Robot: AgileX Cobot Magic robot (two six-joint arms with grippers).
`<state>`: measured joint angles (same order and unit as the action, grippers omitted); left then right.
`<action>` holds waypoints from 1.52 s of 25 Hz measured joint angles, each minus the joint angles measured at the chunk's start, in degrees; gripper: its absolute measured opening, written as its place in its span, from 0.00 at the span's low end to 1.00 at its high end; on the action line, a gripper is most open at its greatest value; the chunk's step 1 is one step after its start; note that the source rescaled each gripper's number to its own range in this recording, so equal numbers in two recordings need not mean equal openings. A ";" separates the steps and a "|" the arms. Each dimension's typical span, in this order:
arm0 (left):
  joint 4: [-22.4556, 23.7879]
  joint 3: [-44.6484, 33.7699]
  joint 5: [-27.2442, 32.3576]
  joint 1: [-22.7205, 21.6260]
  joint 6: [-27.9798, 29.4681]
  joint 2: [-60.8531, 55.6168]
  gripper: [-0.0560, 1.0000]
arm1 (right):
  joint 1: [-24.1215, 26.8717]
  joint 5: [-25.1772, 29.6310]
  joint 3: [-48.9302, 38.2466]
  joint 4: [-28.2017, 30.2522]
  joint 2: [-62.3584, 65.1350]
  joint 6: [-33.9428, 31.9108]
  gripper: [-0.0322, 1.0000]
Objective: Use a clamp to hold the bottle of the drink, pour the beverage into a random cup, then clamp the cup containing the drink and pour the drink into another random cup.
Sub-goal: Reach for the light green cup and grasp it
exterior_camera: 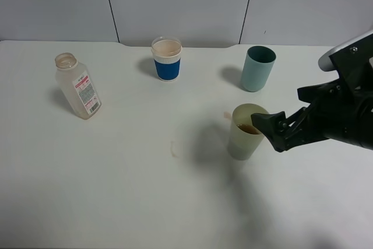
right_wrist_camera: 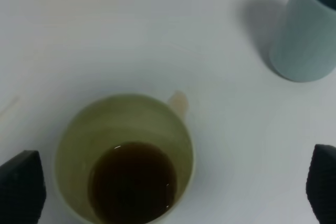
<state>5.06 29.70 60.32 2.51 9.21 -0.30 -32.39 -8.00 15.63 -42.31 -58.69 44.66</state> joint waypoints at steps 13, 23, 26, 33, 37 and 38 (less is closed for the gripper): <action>0.00 0.00 0.00 0.00 0.00 0.00 1.00 | -3.28 -9.66 -6.93 27.29 0.00 -34.51 1.00; 0.00 0.00 0.00 0.00 0.00 0.00 1.00 | -3.28 -11.59 -11.44 23.32 -1.26 -33.06 1.00; 0.00 0.00 0.00 0.00 0.00 0.00 1.00 | -3.28 -11.77 -11.44 21.27 -4.46 -31.34 1.00; 0.00 0.00 0.00 0.00 0.00 0.00 1.00 | -3.28 -28.12 -11.55 25.85 -26.80 -33.25 1.00; 0.00 0.00 0.00 0.00 0.00 0.00 1.00 | -3.28 -41.74 -11.62 31.44 -36.73 -37.25 1.00; 0.00 0.00 0.00 0.00 0.00 0.00 1.00 | -3.28 -44.75 -11.62 32.13 -38.80 -37.87 1.00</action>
<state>5.06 29.70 60.32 2.51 9.21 -0.30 -35.67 -52.74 4.01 -10.18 -97.50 6.79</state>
